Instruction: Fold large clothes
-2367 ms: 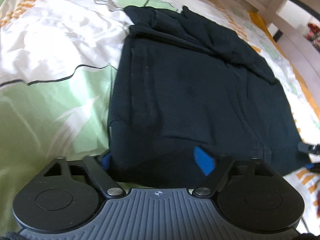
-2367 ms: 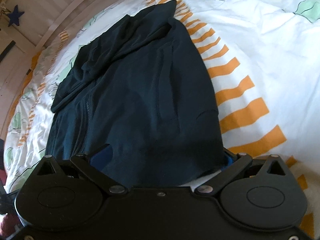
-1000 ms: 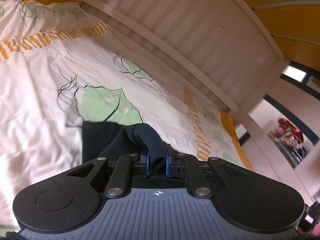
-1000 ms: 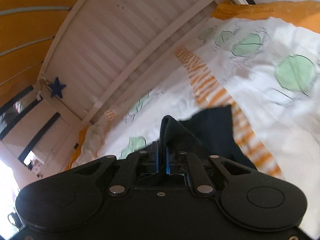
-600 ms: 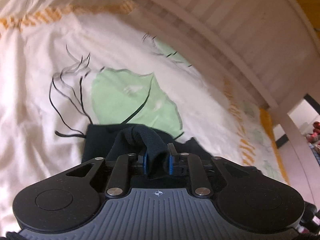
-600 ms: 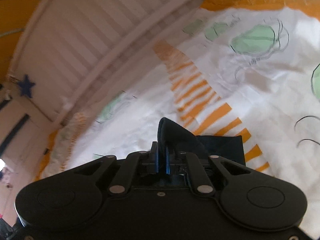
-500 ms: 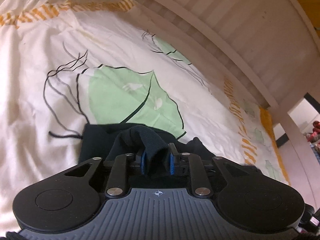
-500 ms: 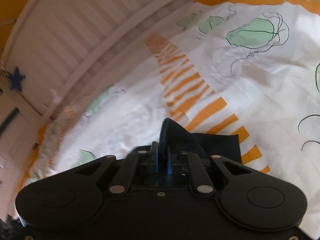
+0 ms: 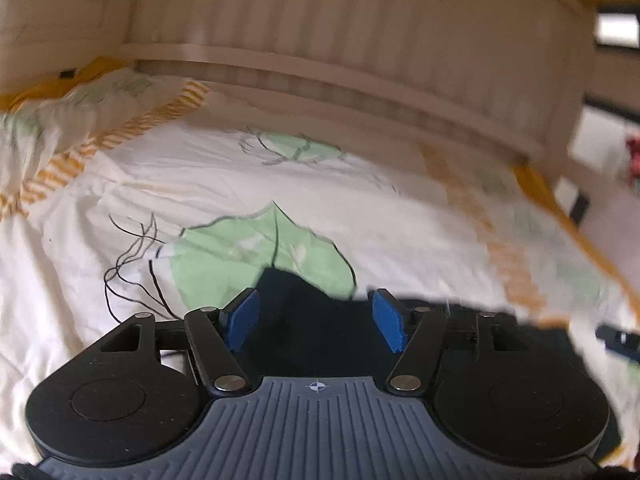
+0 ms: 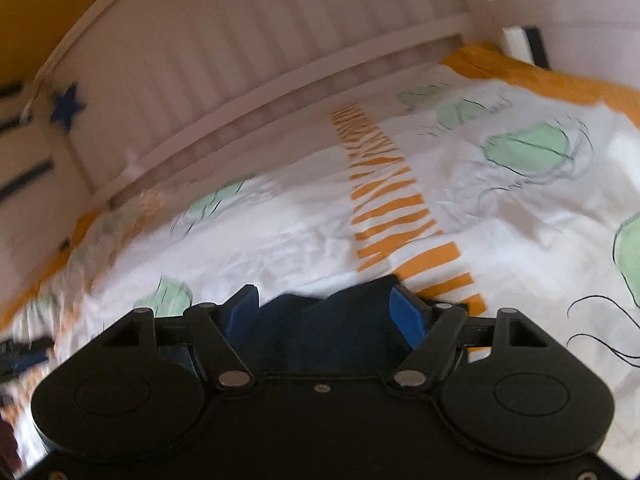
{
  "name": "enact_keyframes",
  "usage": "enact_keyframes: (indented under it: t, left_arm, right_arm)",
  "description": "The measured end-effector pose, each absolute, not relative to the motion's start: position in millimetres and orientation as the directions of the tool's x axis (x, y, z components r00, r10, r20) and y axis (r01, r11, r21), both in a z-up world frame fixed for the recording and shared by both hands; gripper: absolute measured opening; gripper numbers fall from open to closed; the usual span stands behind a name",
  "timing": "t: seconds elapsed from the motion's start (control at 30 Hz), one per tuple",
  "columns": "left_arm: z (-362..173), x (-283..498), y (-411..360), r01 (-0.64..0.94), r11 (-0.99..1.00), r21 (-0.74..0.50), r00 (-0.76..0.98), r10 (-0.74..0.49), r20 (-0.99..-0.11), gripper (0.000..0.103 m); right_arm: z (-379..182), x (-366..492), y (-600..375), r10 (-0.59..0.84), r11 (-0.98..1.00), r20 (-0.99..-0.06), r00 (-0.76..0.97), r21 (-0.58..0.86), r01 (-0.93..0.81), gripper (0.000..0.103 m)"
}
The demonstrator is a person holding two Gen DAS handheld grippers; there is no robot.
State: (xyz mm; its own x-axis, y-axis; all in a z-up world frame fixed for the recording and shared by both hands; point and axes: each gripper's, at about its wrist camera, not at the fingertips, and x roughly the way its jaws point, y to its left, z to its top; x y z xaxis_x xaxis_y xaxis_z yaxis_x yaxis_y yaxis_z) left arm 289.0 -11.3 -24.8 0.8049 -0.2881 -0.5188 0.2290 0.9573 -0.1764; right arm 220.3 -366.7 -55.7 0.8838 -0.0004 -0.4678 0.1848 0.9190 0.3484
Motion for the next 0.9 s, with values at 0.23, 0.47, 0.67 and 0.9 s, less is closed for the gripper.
enact_keyframes:
  t: [0.23, 0.47, 0.67, 0.9]
  left_arm:
    - [-58.5, 281.0, -38.6, 0.249, 0.965, -0.082, 0.750, -0.246, -0.614, 0.068]
    - [-103.9, 290.5, -20.6, 0.216, 0.975, -0.052, 0.725, -0.195, -0.661, 0.081]
    - [-115.9, 284.1, -25.8, 0.224, 0.974, -0.018, 0.759, -0.186, -0.624, 0.087]
    - [-121.1, 276.6, -29.4, 0.215, 0.977, -0.006, 0.791, -0.178, -0.585, 0.088]
  right_arm:
    - [-67.7, 223.1, -296.5, 0.022, 0.990, -0.521, 0.853, 0.130, 0.054, 0.076]
    - [-114.8, 234.1, -266.7, -0.049, 0.999, -0.604, 0.796, -0.019, 0.048, 0.084]
    - [-127.7, 230.3, -266.6, -0.073, 0.997, -0.570, 0.818, -0.019, 0.076, 0.090]
    - [-132.7, 224.9, -269.6, -0.074, 0.996, -0.544, 0.836, 0.003, 0.090, 0.093]
